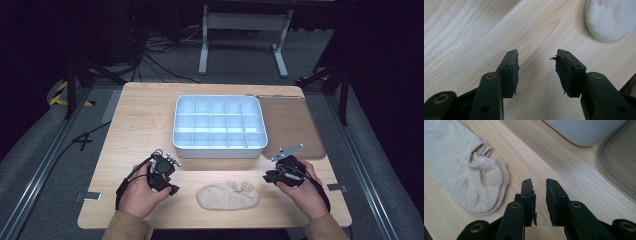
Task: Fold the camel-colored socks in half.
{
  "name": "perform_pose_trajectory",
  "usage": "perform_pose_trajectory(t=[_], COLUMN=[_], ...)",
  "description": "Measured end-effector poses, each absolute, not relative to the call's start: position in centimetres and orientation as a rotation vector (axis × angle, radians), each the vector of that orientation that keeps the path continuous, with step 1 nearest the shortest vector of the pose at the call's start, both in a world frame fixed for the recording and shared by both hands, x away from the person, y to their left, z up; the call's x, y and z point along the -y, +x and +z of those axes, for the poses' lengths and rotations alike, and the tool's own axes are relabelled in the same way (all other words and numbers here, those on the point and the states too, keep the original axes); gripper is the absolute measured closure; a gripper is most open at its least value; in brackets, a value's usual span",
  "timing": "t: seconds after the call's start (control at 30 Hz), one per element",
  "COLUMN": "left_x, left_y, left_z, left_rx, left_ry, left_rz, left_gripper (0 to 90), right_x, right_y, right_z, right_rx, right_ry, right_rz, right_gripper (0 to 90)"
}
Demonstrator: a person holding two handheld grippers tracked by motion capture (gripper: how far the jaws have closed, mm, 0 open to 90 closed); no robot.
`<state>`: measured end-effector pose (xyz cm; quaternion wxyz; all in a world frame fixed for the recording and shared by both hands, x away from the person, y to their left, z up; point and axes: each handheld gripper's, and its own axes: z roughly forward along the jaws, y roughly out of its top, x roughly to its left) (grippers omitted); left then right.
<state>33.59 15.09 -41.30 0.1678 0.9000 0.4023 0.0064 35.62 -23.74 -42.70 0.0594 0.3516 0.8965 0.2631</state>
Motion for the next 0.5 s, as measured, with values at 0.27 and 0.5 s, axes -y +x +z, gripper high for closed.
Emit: perform_pose_trajectory(t=[0.27,0.5], left_x=[-14.2,-13.2], left_y=[33.4,32.9], left_z=[-39.9,-39.3], left_rx=[-1.093,-1.050], left_ry=[2.536,2.513], left_rz=[-0.043,-0.049], left_gripper=[55.9,54.8], right_x=[23.6,23.7], right_y=[34.9,34.3], right_z=[-42.6,-42.3], right_rx=[-2.752,-2.773], right_ry=[1.042,1.037], right_rz=[0.817,0.865], right_gripper=[77.0,80.0])
